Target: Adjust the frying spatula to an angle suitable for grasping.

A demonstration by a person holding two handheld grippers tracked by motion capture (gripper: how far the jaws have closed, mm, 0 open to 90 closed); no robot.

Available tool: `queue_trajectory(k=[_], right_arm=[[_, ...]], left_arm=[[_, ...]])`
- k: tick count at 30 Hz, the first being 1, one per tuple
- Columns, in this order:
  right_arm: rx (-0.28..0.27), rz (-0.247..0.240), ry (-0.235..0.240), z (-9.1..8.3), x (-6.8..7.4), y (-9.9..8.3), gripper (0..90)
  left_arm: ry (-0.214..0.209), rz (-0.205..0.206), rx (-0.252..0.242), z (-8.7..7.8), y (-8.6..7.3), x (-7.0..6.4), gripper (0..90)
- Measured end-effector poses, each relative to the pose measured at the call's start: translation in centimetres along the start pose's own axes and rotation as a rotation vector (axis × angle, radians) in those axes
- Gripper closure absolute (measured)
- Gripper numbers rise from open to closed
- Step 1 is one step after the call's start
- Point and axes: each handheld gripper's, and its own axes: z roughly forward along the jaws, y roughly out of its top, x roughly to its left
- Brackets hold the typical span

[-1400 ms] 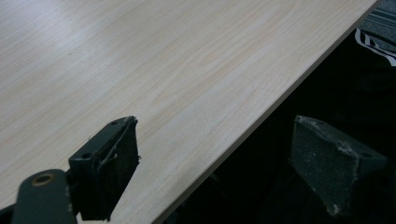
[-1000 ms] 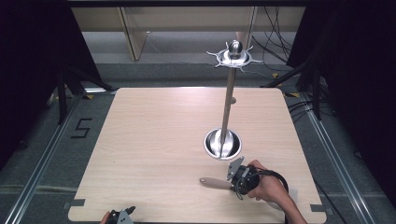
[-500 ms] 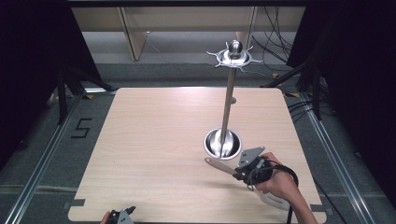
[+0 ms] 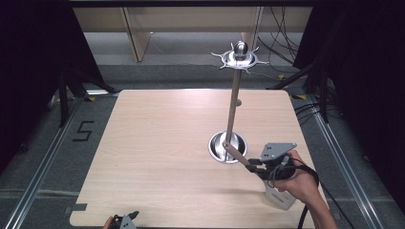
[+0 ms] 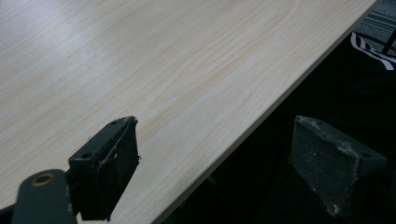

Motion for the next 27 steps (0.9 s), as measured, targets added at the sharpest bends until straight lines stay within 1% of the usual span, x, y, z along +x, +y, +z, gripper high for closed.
queue_trajectory(k=[1, 2, 5, 6, 7, 8, 9, 10, 11, 12, 13, 14, 15, 16, 17, 18, 19, 20, 21, 22, 23, 24, 25, 26, 27], right_arm=[[-0.011, 0.006, -0.003, -0.2, -0.1, 0.0, 75.2], [-0.039, 0.011, -0.011, -0.5, -0.2, 0.0, 75.2], [-0.082, 0.048, -0.020, -1.4, -0.5, 0.0, 75.2], [-0.096, 0.050, -0.010, -1.5, -0.6, 0.0, 75.2], [-0.096, 0.050, -0.010, -1.5, -0.6, 0.0, 75.2], [-0.114, 0.052, -0.014, -1.7, -0.7, 0.0, 75.2], [-0.137, 0.061, -0.009, -1.9, -0.8, 0.0, 75.2], [-0.142, 0.078, -0.018, -2.1, -0.8, 0.0, 75.2], [-0.164, 0.088, -0.017, -2.1, -0.8, 0.0, 75.2], [-0.170, 0.086, -0.013, -2.3, -0.9, 0.0, 75.2], [-0.186, 0.120, -0.008, -2.4, -0.8, 0.0, 75.3], [-0.209, 0.118, -0.014, -2.4, -0.9, 0.1, 75.3], [-0.207, 0.123, -0.009, -2.6, -0.9, 0.1, 75.3], [-0.223, 0.130, -0.006, -2.7, -0.9, 0.1, 75.3], [-0.227, 0.122, -0.006, -2.8, -1.0, 0.1, 75.3], [-0.236, 0.124, -0.008, -2.9, -1.1, 0.2, 75.3], [-0.249, 0.123, 0.004, -3.0, -1.1, 0.2, 75.3], [-0.260, 0.136, -0.004, -3.1, -1.1, 0.2, 75.3], [-0.270, 0.134, -0.002, -3.1, -1.1, 0.3, 75.3], [-0.280, 0.138, -0.011, -3.1, -1.1, 0.3, 75.4], [-0.290, 0.132, -0.008, -3.1, -1.1, 0.4, 75.4], [-0.282, 0.126, 0.005, -3.1, -1.1, 0.5, 75.4], [-0.296, 0.142, -0.014, -3.0, -0.8, 0.7, 75.4], [-0.292, 0.137, -0.001, -3.1, -0.8, 0.8, 75.4], [-0.299, 0.108, 0.007, -3.0, -1.0, 1.0, 75.4]], left_arm=[[0.005, 0.000, -0.009, 0.1, 0.0, 0.0, 14.8], [0.005, 0.001, -0.008, 0.1, 0.0, 0.0, 14.8], [0.010, -0.014, -0.017, 0.1, -0.1, -0.1, 14.9], [0.005, -0.012, -0.012, 0.1, 0.0, -0.1, 14.8], [0.006, -0.011, -0.014, 0.1, -0.1, -0.1, 14.8], [0.008, -0.010, -0.015, 0.2, -0.1, 0.0, 14.8], [0.011, -0.007, -0.008, 0.1, -0.1, 0.0, 14.8], [0.012, -0.009, -0.008, 0.1, -0.1, 0.0, 14.8], [0.011, -0.007, -0.009, 0.1, -0.1, 0.0, 14.8], [0.008, -0.002, -0.006, 0.1, -0.1, 0.0, 14.8], [0.007, -0.002, -0.008, 0.1, -0.1, 0.0, 14.8], [0.008, -0.007, -0.008, 0.1, -0.1, 0.0, 14.8], [0.008, -0.005, -0.006, 0.1, -0.1, 0.0, 14.8], [0.007, -0.005, -0.008, 0.1, -0.1, 0.0, 14.8], [0.004, -0.001, -0.006, 0.1, -0.1, 0.0, 14.8], [0.004, 0.000, -0.006, 0.1, -0.1, 0.1, 14.8], [0.005, -0.003, -0.002, 0.1, -0.1, 0.0, 14.8], [0.005, -0.005, -0.002, 0.1, -0.1, 0.0, 14.9], [0.004, -0.002, -0.002, 0.1, -0.1, 0.0, 14.8], [0.002, 0.008, 0.006, 0.1, -0.1, 0.1, 14.8], [0.001, -0.025, 0.006, 0.1, -0.1, -0.1, 14.9], [0.009, -0.029, 0.001, 0.2, -0.1, -0.2, 14.8], [0.008, -0.025, 0.001, 0.2, -0.1, -0.1, 14.9], [0.009, -0.025, 0.000, 0.1, -0.1, -0.1, 14.9], [0.020, -0.020, 0.007, 0.1, -0.1, -0.1, 14.8]])
